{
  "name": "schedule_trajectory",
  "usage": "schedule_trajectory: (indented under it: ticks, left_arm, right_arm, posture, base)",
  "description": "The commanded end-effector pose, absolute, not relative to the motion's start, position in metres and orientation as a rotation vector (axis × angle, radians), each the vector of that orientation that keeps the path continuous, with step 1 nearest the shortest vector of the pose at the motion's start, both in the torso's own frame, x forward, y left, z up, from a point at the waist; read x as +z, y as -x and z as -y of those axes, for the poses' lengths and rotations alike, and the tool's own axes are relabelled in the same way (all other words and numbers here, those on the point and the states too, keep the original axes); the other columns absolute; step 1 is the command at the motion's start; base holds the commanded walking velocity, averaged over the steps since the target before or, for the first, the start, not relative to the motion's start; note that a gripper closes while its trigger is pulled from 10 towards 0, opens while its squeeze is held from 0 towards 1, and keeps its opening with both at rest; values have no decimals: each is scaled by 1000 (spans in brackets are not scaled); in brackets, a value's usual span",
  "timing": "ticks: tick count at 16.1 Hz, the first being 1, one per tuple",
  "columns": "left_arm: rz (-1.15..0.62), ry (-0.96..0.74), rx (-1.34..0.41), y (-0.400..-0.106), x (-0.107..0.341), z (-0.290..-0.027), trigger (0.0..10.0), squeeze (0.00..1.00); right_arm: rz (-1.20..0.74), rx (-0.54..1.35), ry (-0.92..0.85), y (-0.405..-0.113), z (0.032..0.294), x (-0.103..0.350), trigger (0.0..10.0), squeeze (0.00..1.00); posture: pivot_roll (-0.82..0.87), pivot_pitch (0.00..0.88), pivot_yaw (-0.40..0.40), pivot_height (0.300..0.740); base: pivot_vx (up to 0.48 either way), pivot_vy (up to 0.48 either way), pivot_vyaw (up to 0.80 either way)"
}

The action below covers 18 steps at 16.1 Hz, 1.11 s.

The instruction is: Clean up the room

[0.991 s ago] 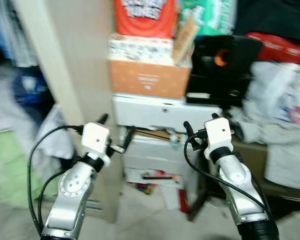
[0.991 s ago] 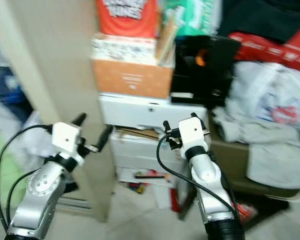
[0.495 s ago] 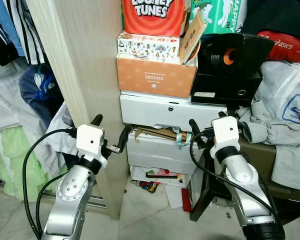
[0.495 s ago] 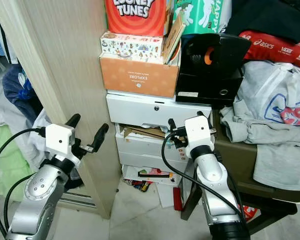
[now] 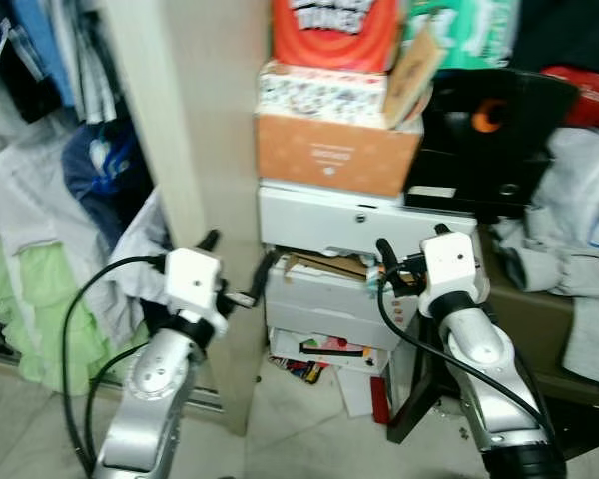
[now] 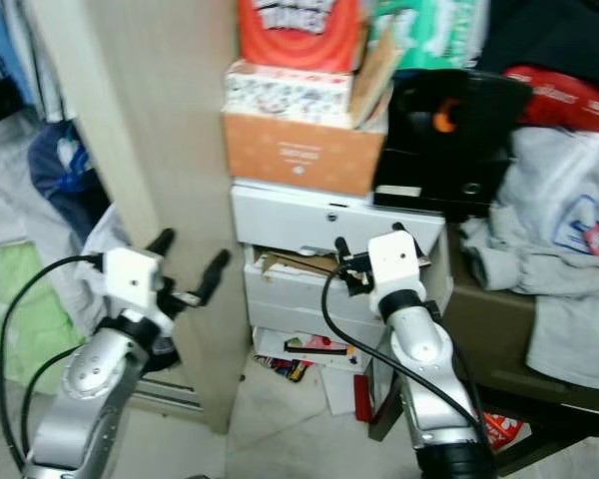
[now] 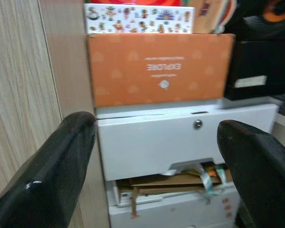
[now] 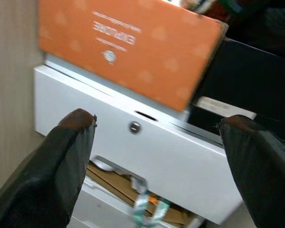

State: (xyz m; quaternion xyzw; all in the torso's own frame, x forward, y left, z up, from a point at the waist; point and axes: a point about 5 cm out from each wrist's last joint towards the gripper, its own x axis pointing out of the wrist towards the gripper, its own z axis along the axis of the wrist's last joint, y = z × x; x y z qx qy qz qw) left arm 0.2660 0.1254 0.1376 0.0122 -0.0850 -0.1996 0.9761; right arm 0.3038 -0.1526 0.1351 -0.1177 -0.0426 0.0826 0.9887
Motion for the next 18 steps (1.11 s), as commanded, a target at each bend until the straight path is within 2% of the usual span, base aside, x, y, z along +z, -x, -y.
schedule_trajectory:
  ticks: [1,10,18]
  left_arm:
    - [168,-29,-351,-269,140,-135,10000,0]
    - [176,-60,-360,-268,140,-133,10000,0]
    - [173,-56,-359,-268,139,-133,10000,0]
  right_arm:
    - [77,155,237,-303,157,134,10000,0]
    - [75,158,241,-303,156,134,10000,0]
    - [75,159,243,-304,155,133,10000,0]
  posture:
    - [-38,0,-39,740]
    - [-38,0,-35,740]
    - [-37,0,-37,740]
  base:
    - [0,0,0]
    - [0,0,0]
    - [0,-306,0]
